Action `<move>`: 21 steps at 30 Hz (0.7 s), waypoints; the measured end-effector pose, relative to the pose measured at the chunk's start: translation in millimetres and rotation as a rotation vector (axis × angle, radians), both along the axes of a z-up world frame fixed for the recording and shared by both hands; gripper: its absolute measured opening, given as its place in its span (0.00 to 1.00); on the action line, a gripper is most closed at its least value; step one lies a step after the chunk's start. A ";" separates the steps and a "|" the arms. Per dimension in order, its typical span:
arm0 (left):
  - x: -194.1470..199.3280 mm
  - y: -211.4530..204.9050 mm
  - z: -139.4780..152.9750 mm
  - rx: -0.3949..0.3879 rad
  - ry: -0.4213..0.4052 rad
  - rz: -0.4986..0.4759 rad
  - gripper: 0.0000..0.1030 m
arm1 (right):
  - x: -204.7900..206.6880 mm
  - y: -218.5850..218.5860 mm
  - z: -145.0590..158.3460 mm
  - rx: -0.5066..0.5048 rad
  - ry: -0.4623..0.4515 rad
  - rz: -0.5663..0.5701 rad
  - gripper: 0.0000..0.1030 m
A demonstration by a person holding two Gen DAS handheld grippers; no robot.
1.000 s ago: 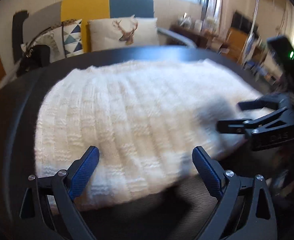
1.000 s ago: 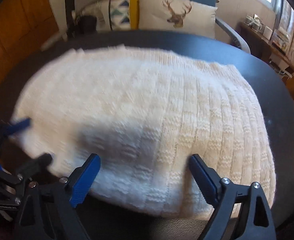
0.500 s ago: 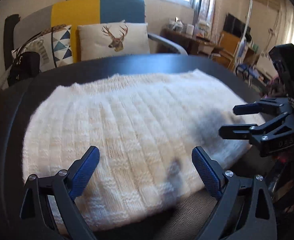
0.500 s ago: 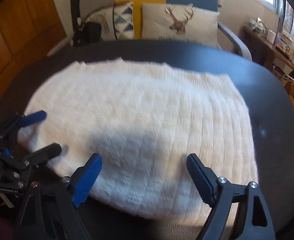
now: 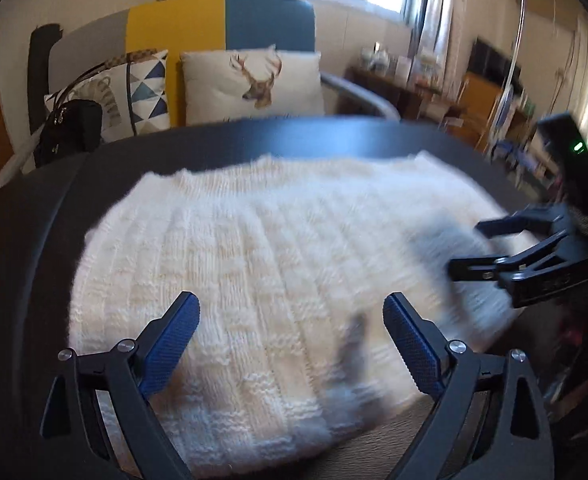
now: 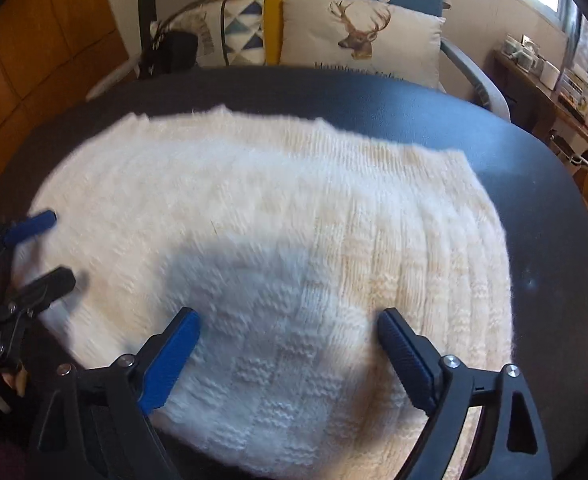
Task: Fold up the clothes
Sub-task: 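Smooth the folded cream sweater with both open grippers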
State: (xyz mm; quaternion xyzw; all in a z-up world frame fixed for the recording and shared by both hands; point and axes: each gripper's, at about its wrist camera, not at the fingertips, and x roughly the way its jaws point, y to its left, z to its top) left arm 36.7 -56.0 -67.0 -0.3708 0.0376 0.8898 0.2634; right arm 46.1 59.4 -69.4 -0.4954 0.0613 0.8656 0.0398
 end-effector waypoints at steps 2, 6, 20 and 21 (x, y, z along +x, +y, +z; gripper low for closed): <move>-11.1 -1.3 13.9 0.043 0.008 0.004 0.92 | -11.2 -0.9 14.9 0.001 0.022 0.001 0.90; -57.8 5.0 -4.5 -0.054 -0.081 0.066 0.92 | -50.4 -3.1 20.0 0.087 -0.019 -0.006 0.89; -92.4 6.5 7.9 -0.057 -0.043 0.069 0.93 | -73.5 9.6 9.8 0.006 -0.011 0.028 0.89; -96.5 6.0 5.8 -0.067 -0.050 0.075 0.93 | -82.6 3.5 6.1 0.035 -0.024 0.048 0.89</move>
